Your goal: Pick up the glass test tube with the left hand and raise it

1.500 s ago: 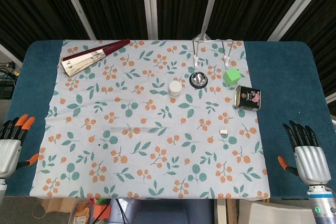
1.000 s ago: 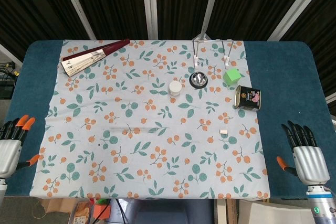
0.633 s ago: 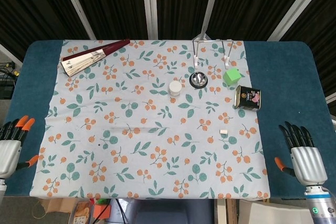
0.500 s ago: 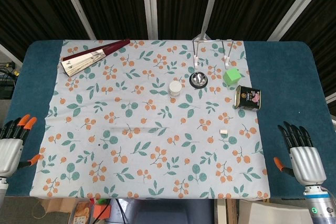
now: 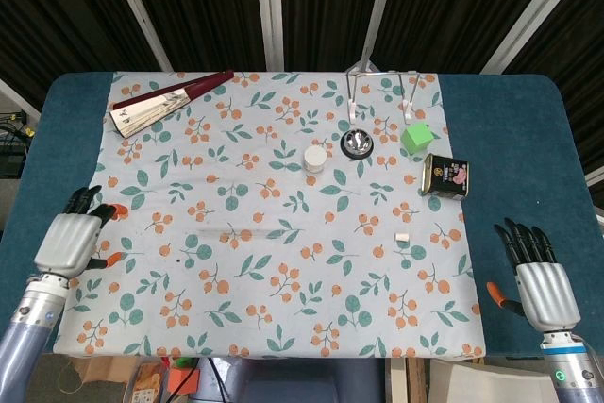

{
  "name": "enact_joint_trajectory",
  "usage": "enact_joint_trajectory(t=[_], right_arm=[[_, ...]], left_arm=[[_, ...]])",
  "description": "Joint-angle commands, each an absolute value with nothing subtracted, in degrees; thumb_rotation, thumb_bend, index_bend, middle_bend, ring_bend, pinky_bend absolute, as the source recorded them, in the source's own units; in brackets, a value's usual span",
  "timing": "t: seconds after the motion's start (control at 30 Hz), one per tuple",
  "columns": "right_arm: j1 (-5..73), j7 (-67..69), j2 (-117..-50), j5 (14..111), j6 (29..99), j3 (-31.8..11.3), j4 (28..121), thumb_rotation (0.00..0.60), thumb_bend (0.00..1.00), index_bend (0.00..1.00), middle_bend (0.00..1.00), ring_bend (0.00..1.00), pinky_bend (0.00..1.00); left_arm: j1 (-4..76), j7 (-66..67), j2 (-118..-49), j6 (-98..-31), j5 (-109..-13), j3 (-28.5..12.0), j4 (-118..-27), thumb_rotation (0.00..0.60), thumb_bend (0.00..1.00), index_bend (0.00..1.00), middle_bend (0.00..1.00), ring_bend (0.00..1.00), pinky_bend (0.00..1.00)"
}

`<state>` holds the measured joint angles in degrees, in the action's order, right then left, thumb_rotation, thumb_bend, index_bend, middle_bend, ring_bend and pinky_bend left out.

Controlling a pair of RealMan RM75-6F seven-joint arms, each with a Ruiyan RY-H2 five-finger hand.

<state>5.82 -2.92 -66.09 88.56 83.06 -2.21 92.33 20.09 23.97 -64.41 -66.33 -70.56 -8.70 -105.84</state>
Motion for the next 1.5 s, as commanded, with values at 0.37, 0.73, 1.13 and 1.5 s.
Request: enact_joint_trajectory(t=[0.37, 0.73, 1.13, 1.5], right_arm=[[5.73, -0.49, -65.63, 87.68, 82.94, -2.47, 91.86, 0.6, 0.31, 0.0, 0.0, 0.0, 0.0], [5.53, 0.34, -65.19, 87.59, 83.25, -2.5, 92.04, 0.6, 0.31, 0.0, 0.0, 0.0, 0.0], [5.56, 0.76, -65.19, 87.41, 82.91, -2.4, 92.25, 0.6, 0.31, 0.0, 0.0, 0.0, 0.0], [5.57, 1.2, -65.26, 87.3, 82.94, -2.49, 92.27, 0.6, 0.31, 0.0, 0.0, 0.0, 0.0]], left_arm=[[34.86, 45.03, -80.23, -62.51, -49.2, -13.0, -102.48, 0.6, 0.29, 0.4, 0.4, 0.07, 0.0], [40.56, 50.04, -89.17, -64.11, -43.12, -12.3, -97.7, 0.6, 0.3, 0.45, 0.4, 0.08, 0.0], [44.13, 51.79, -93.96, -64.95, -40.17, -11.98, -94.05, 0.6, 0.36, 0.47, 0.43, 0.09, 0.0], [46.13, 52.98, -95.74, -65.82, -37.19, -11.81, -92.22, 0.6, 0.4, 0.51, 0.52, 0.11, 0.0]])
